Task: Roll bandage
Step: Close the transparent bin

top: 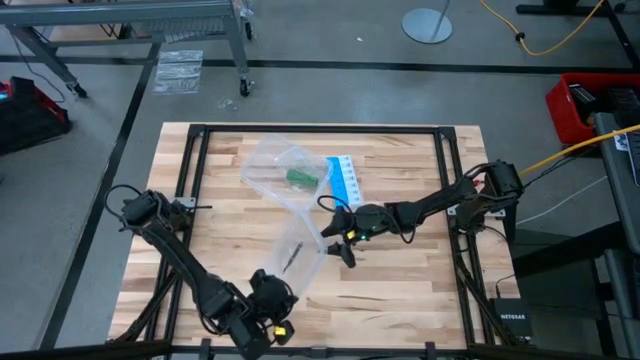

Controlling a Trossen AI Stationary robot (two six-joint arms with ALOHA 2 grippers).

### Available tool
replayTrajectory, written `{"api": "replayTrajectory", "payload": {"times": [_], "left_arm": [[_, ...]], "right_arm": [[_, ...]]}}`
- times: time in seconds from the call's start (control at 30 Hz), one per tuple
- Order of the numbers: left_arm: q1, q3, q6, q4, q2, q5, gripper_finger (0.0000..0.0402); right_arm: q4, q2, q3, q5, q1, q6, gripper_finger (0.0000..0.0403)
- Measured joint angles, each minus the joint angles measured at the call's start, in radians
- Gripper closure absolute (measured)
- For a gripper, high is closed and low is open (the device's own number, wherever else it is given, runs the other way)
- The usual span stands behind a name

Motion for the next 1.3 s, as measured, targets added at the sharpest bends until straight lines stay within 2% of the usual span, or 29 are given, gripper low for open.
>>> {"api": "replayTrajectory", "payload": {"times": [0.3,0.5,0.73,1.13,1.3], "left_arm": [[-0.035,0.075,0.098,0.002,0.0,-0.092,0.0401],[-0.045,0.085,0.139,0.006,0.0,-0.121,0.0401],[-0.046,0.085,0.176,0.018,0.0,-0.162,0.0401],[-0.051,0.085,0.314,0.151,0.0,-0.195,0.0401],[-0.059,0.085,0.315,0.153,0.0,-0.224,0.0401]], "right_arm": [[0.004,0.0,0.084,-0.036,0.032,-0.045,0.0168],[0.015,0.0,0.119,-0.102,0.031,-0.052,0.0175],[0.116,0.0,0.122,-0.133,0.031,-0.054,0.0178],[0.2,0.045,0.122,-0.131,0.031,-0.078,0.0178],[0.238,0.054,0.122,-0.183,0.048,-0.078,0.0178]]}}
